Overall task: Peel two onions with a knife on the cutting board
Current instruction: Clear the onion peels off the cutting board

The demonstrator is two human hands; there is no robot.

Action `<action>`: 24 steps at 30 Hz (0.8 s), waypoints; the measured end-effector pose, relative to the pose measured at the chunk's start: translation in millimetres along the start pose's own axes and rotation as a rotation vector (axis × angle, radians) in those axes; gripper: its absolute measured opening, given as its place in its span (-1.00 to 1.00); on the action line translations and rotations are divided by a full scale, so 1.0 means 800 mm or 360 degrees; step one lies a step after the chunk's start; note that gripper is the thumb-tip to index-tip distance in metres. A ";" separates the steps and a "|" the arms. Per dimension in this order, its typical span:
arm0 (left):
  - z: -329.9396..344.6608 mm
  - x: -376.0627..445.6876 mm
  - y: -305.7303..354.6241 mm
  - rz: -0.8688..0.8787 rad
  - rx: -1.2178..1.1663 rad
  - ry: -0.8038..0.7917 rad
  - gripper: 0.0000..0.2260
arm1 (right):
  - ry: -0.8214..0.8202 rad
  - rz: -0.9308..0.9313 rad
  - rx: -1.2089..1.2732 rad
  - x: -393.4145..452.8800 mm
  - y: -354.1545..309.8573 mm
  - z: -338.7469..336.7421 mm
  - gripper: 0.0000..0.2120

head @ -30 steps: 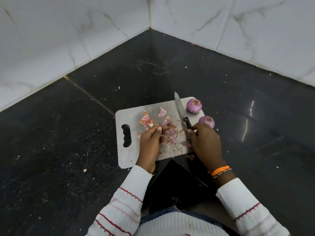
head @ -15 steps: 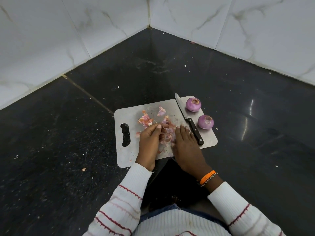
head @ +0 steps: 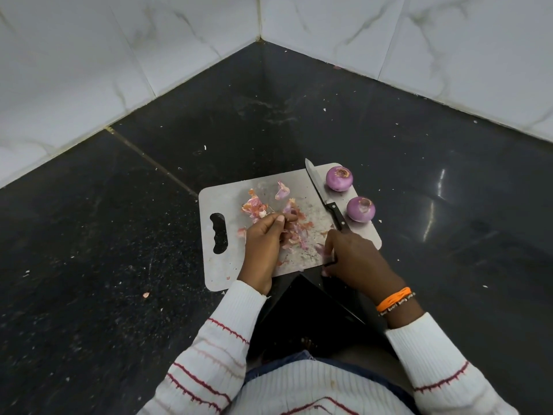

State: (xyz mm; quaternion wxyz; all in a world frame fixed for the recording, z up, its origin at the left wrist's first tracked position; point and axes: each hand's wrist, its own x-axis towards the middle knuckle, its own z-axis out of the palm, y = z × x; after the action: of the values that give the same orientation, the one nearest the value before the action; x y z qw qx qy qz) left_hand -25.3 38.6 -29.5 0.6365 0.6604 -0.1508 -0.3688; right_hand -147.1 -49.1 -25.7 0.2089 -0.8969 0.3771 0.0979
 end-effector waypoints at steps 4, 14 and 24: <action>0.000 -0.002 0.002 0.0009 -0.0016 -0.0007 -0.73 | 0.0096 -0.0031 -0.0011 0.007 -0.001 0.007 -0.88; -0.029 0.004 0.009 -0.0105 0.0708 -0.0410 -0.63 | 0.0636 -0.0261 0.0828 0.028 -0.009 0.002 -0.75; -0.081 0.016 0.029 -0.0091 0.1603 -0.0995 -0.81 | -0.0043 -0.0350 0.0376 0.026 -0.007 0.005 -0.68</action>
State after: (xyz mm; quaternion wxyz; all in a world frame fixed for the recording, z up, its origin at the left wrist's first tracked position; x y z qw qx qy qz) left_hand 34.1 74.1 -16.2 0.1600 0.7450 -0.4697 -0.4459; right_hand -128.8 -56.9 -34.7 0.3273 -0.9007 0.2826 0.0414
